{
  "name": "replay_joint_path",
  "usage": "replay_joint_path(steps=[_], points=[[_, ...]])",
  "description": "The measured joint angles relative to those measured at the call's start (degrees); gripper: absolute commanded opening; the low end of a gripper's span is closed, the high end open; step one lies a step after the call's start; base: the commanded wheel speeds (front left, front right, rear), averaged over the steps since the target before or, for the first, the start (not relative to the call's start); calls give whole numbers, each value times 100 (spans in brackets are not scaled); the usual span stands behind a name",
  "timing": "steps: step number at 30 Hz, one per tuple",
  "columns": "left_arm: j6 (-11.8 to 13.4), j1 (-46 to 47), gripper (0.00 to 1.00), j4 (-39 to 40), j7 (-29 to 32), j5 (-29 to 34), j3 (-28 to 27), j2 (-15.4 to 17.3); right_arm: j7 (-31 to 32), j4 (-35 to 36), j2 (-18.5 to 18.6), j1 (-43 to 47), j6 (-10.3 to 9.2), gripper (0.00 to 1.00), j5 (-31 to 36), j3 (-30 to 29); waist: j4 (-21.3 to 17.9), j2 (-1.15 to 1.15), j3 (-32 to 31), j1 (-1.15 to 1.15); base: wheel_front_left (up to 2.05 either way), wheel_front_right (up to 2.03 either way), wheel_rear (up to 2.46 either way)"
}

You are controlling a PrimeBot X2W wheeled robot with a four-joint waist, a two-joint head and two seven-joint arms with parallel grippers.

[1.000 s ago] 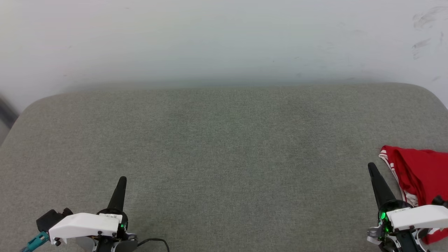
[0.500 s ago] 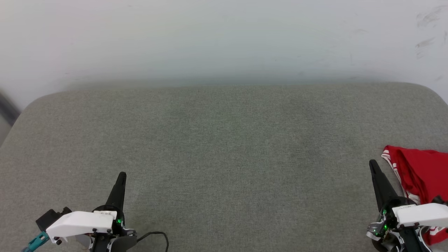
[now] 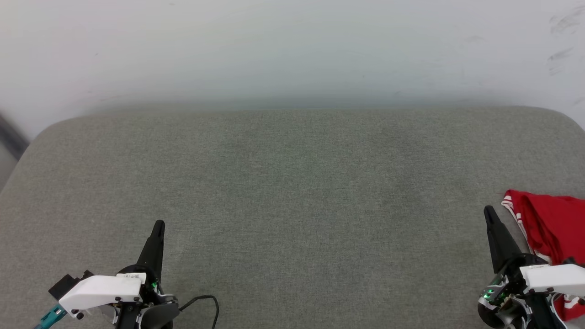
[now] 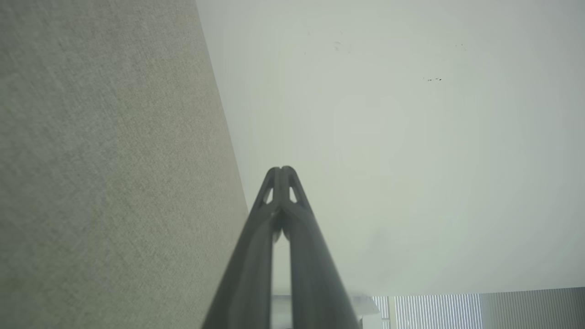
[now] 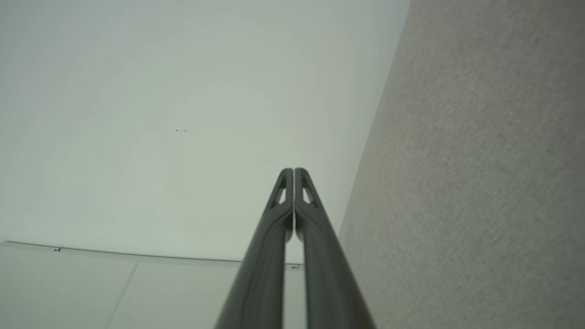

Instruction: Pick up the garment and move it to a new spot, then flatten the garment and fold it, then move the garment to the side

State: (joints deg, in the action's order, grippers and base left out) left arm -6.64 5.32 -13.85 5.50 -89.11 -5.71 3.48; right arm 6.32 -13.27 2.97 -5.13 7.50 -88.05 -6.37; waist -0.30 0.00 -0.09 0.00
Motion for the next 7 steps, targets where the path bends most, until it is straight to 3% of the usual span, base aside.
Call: replay_joint_path(steps=[7], points=[[-57,58,0,-15,66,-216,-56,-40,10,-58,0,-53,0,0,-287,-13,20,0,18,0,0,0,0]])
